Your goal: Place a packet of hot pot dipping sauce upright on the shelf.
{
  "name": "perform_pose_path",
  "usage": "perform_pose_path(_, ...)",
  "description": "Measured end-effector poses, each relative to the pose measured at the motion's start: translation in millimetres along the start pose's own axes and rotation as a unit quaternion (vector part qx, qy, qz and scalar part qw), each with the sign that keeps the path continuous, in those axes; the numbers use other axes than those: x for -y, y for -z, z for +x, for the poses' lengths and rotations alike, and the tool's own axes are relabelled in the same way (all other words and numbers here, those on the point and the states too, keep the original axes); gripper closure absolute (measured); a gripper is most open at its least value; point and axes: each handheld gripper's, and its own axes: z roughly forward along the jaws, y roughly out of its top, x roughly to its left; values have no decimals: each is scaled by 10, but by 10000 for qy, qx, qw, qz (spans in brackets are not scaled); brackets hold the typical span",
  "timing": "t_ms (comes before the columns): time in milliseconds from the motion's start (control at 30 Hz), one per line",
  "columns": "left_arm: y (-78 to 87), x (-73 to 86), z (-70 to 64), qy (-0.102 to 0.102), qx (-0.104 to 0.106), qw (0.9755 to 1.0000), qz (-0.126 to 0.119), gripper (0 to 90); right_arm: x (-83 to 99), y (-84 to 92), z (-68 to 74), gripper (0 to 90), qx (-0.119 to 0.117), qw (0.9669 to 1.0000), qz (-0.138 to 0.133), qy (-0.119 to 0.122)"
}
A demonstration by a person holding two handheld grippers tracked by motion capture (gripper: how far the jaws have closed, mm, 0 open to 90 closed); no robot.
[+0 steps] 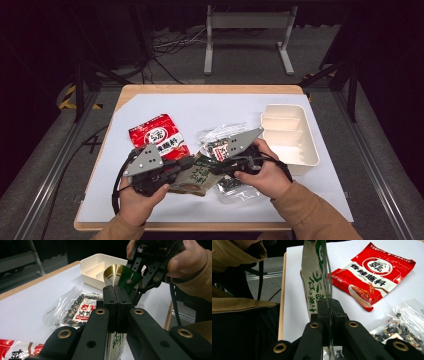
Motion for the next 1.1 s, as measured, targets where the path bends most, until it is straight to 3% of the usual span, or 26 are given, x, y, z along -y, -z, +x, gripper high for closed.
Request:
perform_pose_path(300,2,12,35,47,-24,10000,-5,874,-15,52,-7,899,27,9999,-48,-116)
perform_pose_path(467,38,10,87,249,3,9996,-140,732,-21,97,-27,900,54,9999,38,-132)
perform_pose_path(533,34,12,97,227,-26,9996,-149,629,-22,105,-32,900,64,9999,19,-130)
perform_pose_path(633,16,21,97,123,-150,9998,-52,555,-54,154,-42,900,172,9998,52,-55)
perform_pose_path(800,35,28,119,149,-232,9996,-25,481,-112,266,-80,900,316,9993,201,47)
perform_pose_path(1100,53,71,199,256,-387,9988,143,460,-130,531,-201,900,605,9978,279,48)
